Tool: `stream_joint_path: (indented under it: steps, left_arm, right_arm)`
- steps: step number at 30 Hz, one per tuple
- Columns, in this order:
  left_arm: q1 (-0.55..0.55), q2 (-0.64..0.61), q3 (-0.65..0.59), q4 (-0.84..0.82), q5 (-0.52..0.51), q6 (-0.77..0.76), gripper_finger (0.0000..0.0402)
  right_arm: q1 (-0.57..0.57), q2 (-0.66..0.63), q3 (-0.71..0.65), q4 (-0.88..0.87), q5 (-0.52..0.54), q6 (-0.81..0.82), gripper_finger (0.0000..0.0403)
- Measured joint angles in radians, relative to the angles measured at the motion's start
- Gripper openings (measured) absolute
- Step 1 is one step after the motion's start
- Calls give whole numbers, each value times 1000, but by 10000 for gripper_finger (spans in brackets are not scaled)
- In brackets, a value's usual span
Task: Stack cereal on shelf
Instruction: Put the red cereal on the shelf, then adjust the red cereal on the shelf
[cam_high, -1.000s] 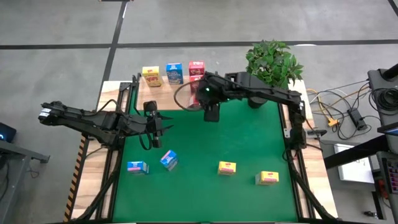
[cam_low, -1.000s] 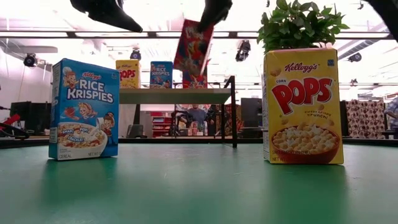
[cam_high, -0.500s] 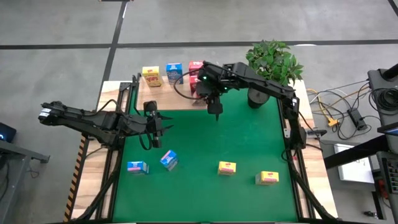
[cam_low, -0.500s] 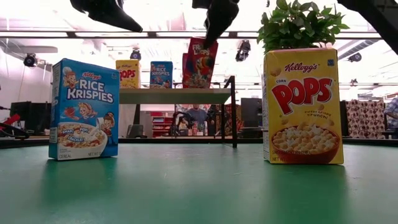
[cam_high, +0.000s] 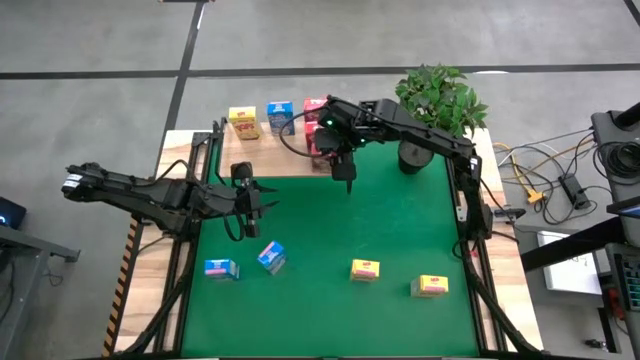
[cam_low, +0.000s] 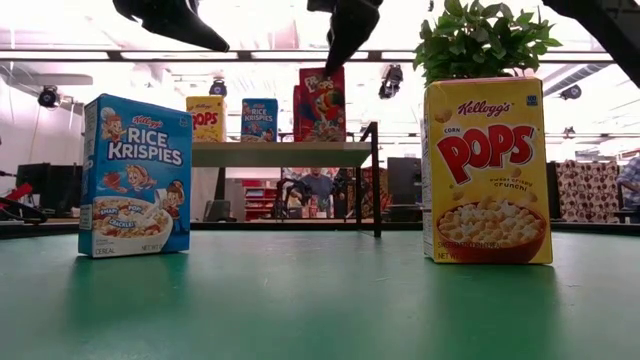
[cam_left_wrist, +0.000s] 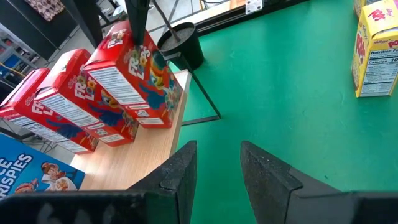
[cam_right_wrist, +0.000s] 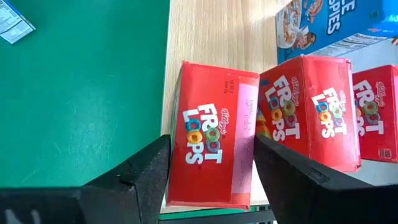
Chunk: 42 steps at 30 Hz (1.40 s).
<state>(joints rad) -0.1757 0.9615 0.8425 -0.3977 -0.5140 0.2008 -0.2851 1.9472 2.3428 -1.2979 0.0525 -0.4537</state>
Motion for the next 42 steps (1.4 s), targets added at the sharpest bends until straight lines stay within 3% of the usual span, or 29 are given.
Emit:
stream_joint_path:
  steps: [9,24,29,38,42]
  left_arm:
    - [0,0,0,0,0,0,107]
    - [0,0,0,0,0,0,107]
    - [0,0,0,0,0,0,107]
    - [0,0,0,0,0,0,107]
    - [0,0,0,-1,0,0,107]
  right_arm:
    - [-4,0,6,-1,1,12,235]
    - [13,-64,13,-19,3,129,221]
    - [25,-78,14,-85,1,166,172]
    - [24,-55,9,-132,54,166,28]
    - [22,-49,8,-135,90,157,13]
